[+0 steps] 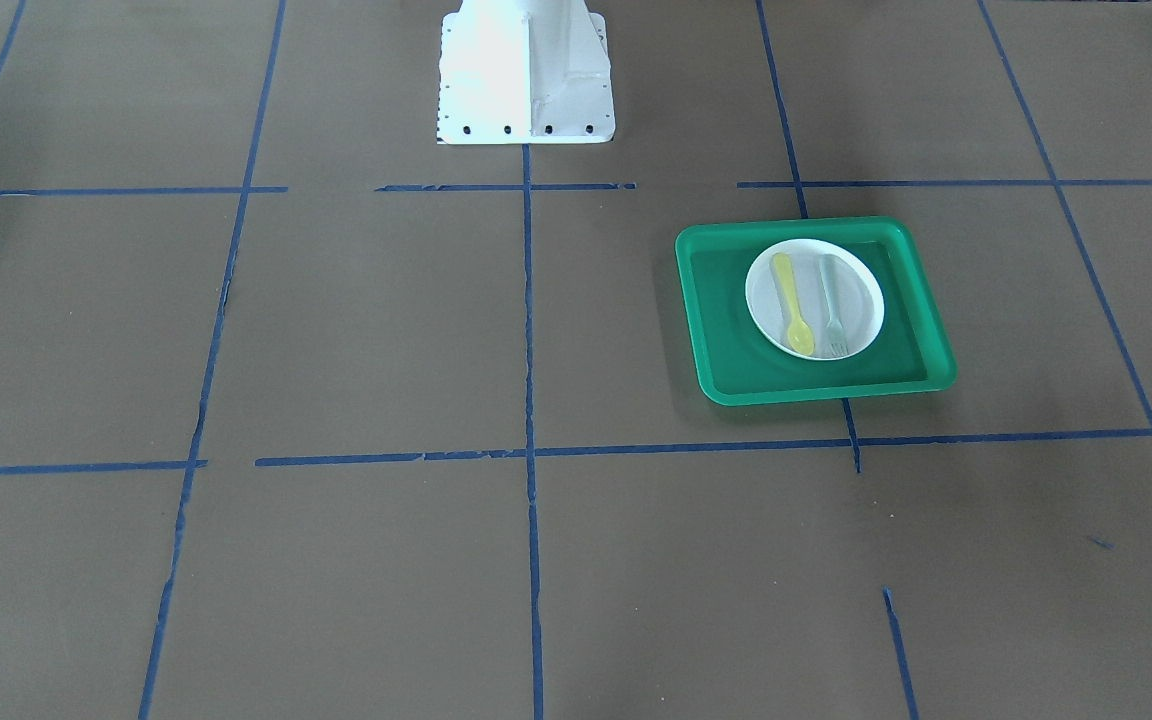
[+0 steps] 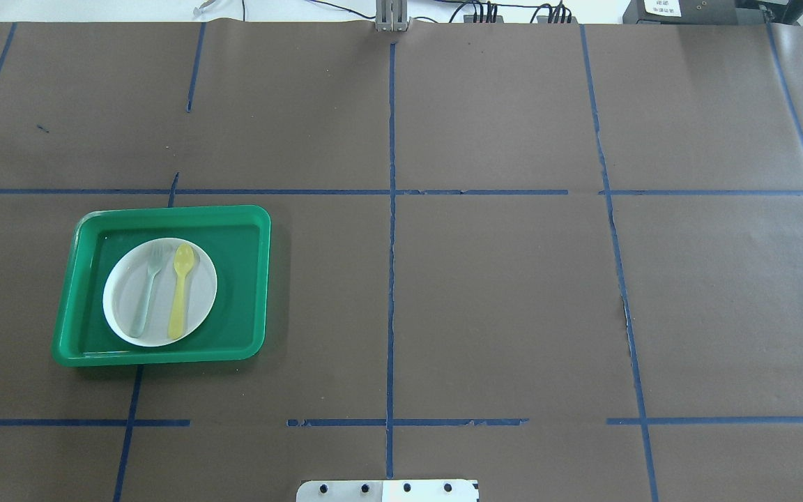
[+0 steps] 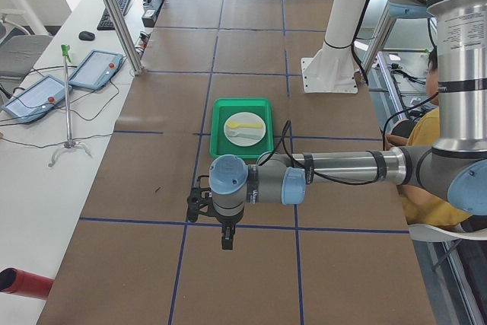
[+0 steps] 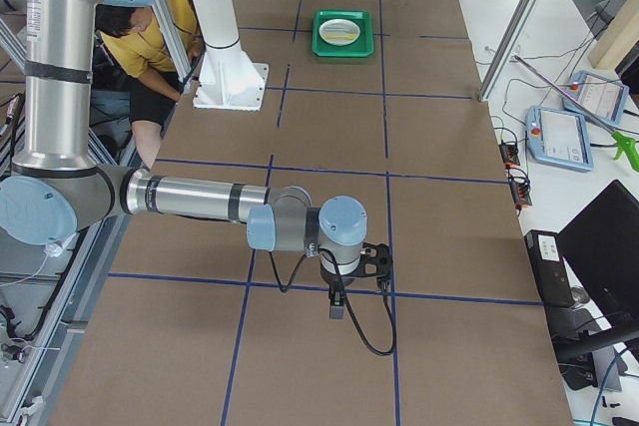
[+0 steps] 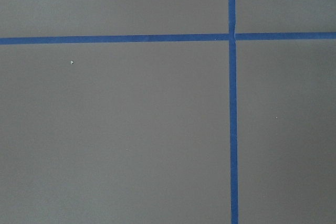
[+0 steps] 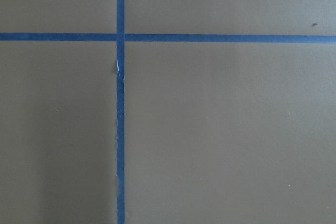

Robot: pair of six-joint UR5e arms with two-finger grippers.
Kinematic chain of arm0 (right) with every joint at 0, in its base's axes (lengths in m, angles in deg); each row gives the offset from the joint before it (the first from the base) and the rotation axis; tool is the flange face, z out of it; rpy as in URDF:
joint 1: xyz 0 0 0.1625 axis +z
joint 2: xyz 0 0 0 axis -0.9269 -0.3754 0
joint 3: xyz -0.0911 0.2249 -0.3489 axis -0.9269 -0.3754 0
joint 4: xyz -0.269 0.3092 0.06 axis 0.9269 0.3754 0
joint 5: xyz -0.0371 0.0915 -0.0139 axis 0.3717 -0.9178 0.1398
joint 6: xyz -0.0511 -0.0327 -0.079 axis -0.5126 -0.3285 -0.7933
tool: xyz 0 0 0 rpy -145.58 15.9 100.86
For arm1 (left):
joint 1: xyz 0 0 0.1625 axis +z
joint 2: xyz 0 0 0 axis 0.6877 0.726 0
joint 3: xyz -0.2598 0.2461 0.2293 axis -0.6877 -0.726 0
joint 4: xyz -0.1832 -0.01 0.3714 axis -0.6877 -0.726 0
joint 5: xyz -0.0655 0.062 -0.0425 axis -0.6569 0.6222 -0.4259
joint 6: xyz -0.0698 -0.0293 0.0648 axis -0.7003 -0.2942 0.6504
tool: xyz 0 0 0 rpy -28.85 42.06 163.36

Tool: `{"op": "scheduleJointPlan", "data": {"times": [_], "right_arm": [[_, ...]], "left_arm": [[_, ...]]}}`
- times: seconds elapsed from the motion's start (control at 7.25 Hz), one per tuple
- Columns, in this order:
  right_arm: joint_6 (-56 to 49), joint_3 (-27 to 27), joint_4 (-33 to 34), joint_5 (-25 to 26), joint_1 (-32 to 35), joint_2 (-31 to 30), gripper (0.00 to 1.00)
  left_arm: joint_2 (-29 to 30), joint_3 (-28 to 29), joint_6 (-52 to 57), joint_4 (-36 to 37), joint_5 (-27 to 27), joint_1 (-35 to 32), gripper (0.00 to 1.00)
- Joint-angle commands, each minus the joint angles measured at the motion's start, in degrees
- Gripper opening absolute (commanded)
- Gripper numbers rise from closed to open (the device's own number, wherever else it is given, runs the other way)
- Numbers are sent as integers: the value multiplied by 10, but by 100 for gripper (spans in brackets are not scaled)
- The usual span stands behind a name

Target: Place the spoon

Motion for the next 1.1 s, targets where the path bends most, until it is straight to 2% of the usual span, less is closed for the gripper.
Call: {"op": "scheduleJointPlan", "data": {"times": [0.0,0.14,0.41,0.69,0.83,0.97], "right_arm": [[0,0,0,0,0,0,100],[0,0,0,0,0,0,100],[0,0,0,0,0,0,100],[0,0,0,0,0,0,100],[0,0,0,0,0,0,100],[0,0,0,0,0,0,100]], "left_arm": [[5,-4,0,-1,1,1,100],[13,0,-1,1,5,4,100],[24,-42,2,-33,-6,10,100],[25,-87,-7,-59,-19,86,100],[31,-127,-80,-59,-16,124,100],[43,-164,-195,-70,23,193,100]]}}
